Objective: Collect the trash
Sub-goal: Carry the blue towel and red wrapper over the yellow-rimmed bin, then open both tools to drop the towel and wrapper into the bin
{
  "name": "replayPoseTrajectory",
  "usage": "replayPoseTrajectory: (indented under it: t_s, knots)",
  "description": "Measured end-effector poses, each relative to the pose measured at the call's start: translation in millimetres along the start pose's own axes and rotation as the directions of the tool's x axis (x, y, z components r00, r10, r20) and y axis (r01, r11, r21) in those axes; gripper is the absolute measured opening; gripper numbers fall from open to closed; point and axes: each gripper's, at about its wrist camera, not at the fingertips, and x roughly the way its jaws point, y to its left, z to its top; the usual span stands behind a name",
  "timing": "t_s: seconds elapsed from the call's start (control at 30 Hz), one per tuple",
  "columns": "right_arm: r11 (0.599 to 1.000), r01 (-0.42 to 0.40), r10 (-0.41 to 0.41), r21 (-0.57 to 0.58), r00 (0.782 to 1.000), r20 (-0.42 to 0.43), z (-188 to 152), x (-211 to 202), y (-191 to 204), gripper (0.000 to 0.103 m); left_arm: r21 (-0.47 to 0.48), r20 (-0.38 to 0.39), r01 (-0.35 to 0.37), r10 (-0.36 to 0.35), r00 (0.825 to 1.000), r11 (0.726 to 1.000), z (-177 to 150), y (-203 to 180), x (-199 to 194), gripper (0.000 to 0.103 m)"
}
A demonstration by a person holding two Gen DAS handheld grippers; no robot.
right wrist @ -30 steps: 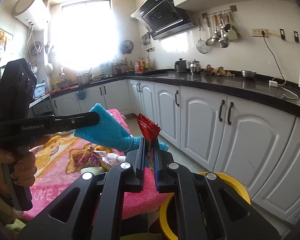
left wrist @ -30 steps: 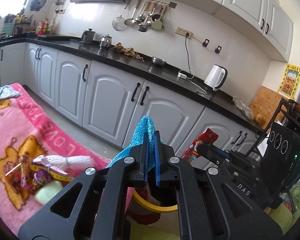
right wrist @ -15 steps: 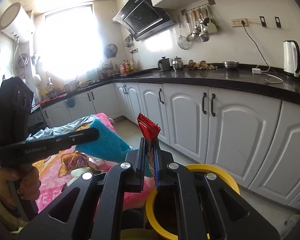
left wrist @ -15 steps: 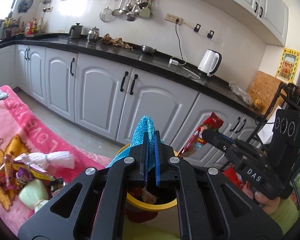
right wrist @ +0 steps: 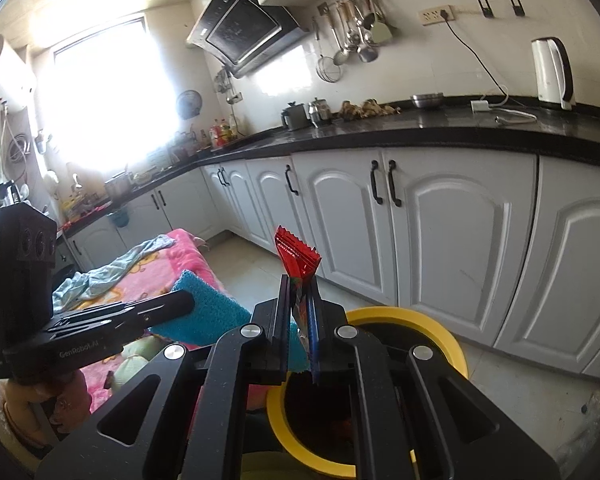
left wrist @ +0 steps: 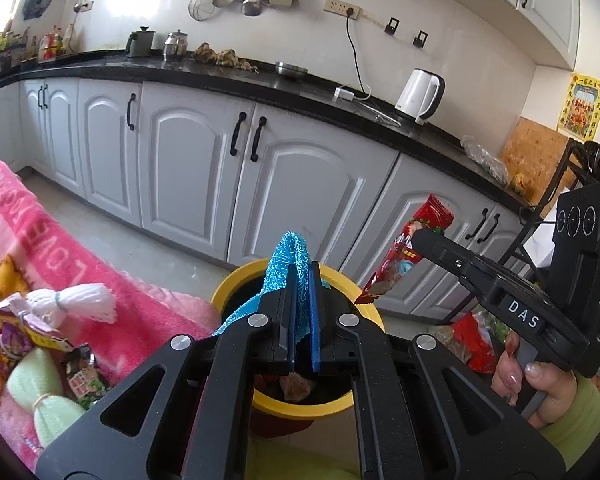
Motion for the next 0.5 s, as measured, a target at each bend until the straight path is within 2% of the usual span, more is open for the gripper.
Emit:
replayPoseTrajectory:
  t_s: [0.5]
  knots:
    - [0.995, 0.06, -0.055, 0.074, 0.996, -0.065, -18.2, 25.7, -32.0, 0.008, -0.011, -0.072, 0.013, -0.014, 0.997, 1.0, -14.4, -0.7, 43.1, 0.002]
